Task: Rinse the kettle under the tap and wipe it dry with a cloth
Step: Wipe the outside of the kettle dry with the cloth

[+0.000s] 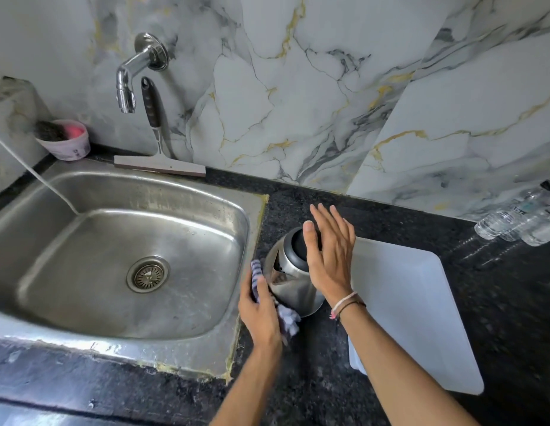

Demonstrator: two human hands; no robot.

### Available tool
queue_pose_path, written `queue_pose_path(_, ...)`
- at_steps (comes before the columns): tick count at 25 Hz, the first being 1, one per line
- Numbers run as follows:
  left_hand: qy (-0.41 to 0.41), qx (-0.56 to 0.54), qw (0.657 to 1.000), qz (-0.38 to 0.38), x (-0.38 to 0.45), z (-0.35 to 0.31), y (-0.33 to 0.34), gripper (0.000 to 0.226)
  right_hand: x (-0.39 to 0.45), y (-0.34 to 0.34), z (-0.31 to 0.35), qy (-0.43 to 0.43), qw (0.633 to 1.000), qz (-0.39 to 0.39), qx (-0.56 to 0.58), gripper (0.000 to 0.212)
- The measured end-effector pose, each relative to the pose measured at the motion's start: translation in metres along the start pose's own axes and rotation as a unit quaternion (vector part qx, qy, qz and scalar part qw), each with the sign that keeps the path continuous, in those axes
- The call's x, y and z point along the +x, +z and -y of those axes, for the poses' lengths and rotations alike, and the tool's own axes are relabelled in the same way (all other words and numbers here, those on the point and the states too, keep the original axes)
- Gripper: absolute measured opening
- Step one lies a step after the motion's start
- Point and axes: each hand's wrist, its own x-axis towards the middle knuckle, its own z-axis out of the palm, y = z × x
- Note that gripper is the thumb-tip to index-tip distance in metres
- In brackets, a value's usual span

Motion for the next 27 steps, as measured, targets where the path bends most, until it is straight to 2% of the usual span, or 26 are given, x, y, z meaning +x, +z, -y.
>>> queue_pose_path(3, -0.032, -0.082, 0.996, -0.025, -0.026, -0.015, -0.011, 0.023, 0.000, -0.011, 0.009, 0.024, 0.999, 0.040, 0.026, 0.080)
queue_pose_path(5, -0.046, -0.141, 0.988, -0.044, -0.028, -0.050, -0.013, 0.022, -0.011, -0.020, 0.014, 0.056, 0.989, 0.071, 0.120, 0.076)
queue_pose_path(8, 0.049, -0.148, 0.986, 0.060, -0.042, -0.109, -0.005, 0.031, -0.038, -0.034, 0.025, 0.088, 0.933, 0.123, 0.328, 0.067)
queue_pose_path(9, 0.063, -0.131, 0.982, 0.119, -0.053, -0.124, 0.007, 0.038, -0.045, -0.040, 0.031, 0.098, 0.906, 0.139, 0.388, 0.065)
queue_pose_path(11, 0.040, -0.078, 0.964, 0.249, -0.077, -0.145, 0.032, 0.067, -0.049, -0.051, 0.039, 0.154, 0.839, 0.149, 0.500, 0.066)
queue_pose_path(13, 0.048, 0.004, 0.935, 0.351, -0.091, -0.151, 0.043, 0.089, -0.049, -0.061, 0.039, 0.217, 0.789, 0.118, 0.563, 0.048)
queue_pose_path(14, 0.070, 0.069, 0.922, 0.375, -0.089, -0.156, 0.045, 0.093, -0.048, -0.066, 0.035, 0.233, 0.760, 0.084, 0.601, 0.041)
queue_pose_path(15, 0.102, 0.132, 0.910, 0.379, -0.081, -0.161, 0.045, 0.092, -0.048, -0.070, 0.030, 0.242, 0.734, 0.045, 0.633, 0.045)
queue_pose_path(17, 0.203, 0.223, 0.888, 0.349, -0.055, -0.174, 0.036, 0.077, -0.049, -0.081, 0.021, 0.282, 0.686, -0.011, 0.670, 0.047)
queue_pose_path(18, 0.256, 0.262, 0.869, 0.331, -0.038, -0.180, 0.032, 0.066, -0.052, -0.085, 0.017, 0.308, 0.661, -0.030, 0.684, 0.045)
queue_pose_path(19, 0.306, 0.308, 0.840, 0.326, -0.018, -0.183, 0.030, 0.059, -0.055, -0.086, 0.013, 0.322, 0.652, -0.042, 0.685, 0.044)
queue_pose_path(20, 0.349, 0.375, 0.792, 0.333, 0.003, -0.183, 0.030, 0.055, -0.061, -0.087, 0.009, 0.325, 0.670, -0.048, 0.666, 0.043)
queue_pose_path(22, 0.399, 0.513, 0.662, 0.373, 0.039, -0.175, 0.034, 0.055, -0.072, -0.087, 0.004, 0.298, 0.765, -0.046, 0.569, 0.044)
queue_pose_path(23, 0.404, 0.559, 0.608, 0.393, 0.053, -0.169, 0.035, 0.057, -0.077, -0.084, 0.001, 0.260, 0.814, -0.030, 0.518, 0.050)
queue_pose_path(24, 0.404, 0.587, 0.568, 0.412, 0.062, -0.161, 0.036, 0.058, -0.081, -0.083, -0.001, 0.214, 0.852, -0.014, 0.478, 0.058)
queue_pose_path(25, 0.399, 0.601, 0.543, 0.430, 0.067, -0.152, 0.037, 0.058, -0.083, -0.083, -0.003, 0.159, 0.888, 0.006, 0.432, 0.065)
queue_pose_path(27, 0.387, 0.599, 0.533, 0.455, 0.076, -0.135, 0.036, 0.060, -0.082, -0.075, -0.003, 0.018, 0.966, 0.043, 0.255, 0.073)
